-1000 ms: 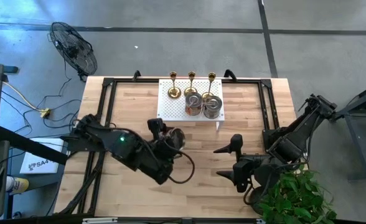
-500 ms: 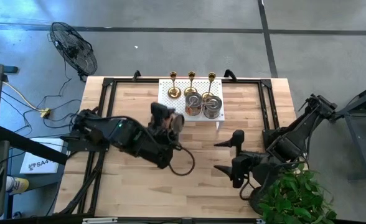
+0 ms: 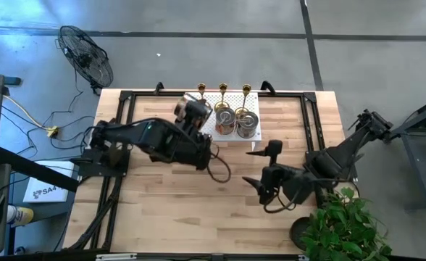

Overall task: Pick & Place candle stick holders
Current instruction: Put the silver scented candle on the shelf aligned with the other silver scented candles

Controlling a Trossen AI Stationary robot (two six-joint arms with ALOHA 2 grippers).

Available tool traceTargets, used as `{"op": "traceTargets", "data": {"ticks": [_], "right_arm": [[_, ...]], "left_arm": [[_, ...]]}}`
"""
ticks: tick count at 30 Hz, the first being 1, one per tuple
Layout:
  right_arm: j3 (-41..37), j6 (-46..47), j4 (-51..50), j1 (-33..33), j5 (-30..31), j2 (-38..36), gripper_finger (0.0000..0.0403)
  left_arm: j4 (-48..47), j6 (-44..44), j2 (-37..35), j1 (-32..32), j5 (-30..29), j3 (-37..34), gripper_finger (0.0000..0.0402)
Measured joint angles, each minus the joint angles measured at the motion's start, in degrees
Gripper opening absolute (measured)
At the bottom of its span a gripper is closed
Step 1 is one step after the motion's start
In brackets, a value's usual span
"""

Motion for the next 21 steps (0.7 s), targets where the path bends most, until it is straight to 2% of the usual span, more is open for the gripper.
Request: {"op": "traceTargets", "data": {"ticks": [7, 11, 14, 21], "right_arm": [[0.00, 2.00, -0.07, -1.09, 0.00, 0.00, 0.0364], [0.00, 2.89, -0.07, -1.34, 0.00, 0.00, 0.0364], [0.00, 3.01, -0.05, -1.34, -0.02, 0.00, 0.0364], [0.00, 3.44, -0.67, -1.34, -0.02, 0.00, 0.0364]], "left_arm": [[0.01, 2.91, 0.04, 5.42, 5.97, -0.09, 0.0353], [0.08, 4.65, 0.04, 8.58, 9.85, -3.60, 0.0353], [0.21, 4.60, -0.86, 10.76, 10.30, -9.42, 0.0353], [-0.17, 2.16, -8.95, 11.75, 5.50, -27.47, 0.0353]]}}
